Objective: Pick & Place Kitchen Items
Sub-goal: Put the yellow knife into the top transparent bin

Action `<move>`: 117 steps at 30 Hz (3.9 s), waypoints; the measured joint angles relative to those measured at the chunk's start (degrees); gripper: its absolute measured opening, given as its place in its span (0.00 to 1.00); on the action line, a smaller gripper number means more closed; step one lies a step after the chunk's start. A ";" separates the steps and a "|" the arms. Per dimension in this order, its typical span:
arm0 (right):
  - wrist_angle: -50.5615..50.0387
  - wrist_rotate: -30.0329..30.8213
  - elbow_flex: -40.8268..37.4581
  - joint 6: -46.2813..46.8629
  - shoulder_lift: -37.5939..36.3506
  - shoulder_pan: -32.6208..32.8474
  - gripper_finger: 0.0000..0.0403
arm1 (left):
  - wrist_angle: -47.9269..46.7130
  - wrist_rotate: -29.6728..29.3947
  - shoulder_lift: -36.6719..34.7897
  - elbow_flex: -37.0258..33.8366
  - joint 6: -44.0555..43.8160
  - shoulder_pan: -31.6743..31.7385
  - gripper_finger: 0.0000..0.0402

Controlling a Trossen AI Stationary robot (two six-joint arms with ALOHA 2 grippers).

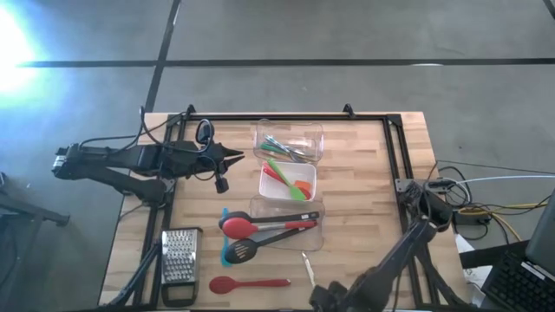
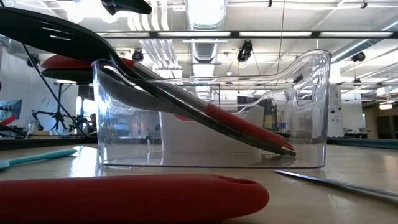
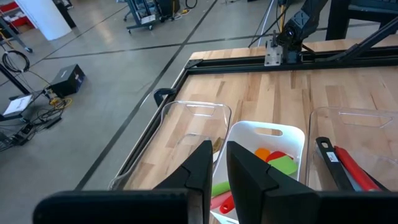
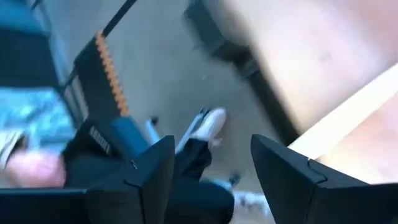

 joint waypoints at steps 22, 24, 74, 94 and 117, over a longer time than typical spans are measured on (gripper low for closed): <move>-11.13 0.74 -2.83 5.52 2.01 -3.02 0.51 | -0.01 0.00 0.00 -0.01 0.01 0.01 0.13; -11.18 -0.82 -2.83 5.52 3.33 -3.19 0.51 | 0.00 0.00 0.00 -0.01 0.00 0.00 0.13; -23.81 -8.41 -2.79 -9.36 6.93 -3.64 0.11 | -0.01 0.00 0.00 -0.02 0.00 0.02 0.13; -39.84 1.07 15.34 -11.76 3.98 2.33 0.11 | -0.01 -0.02 0.00 -0.02 0.00 0.02 0.13; -60.01 42.37 15.10 -1.97 -10.35 0.51 0.11 | -0.30 0.04 -0.02 -0.02 -1.57 0.02 0.13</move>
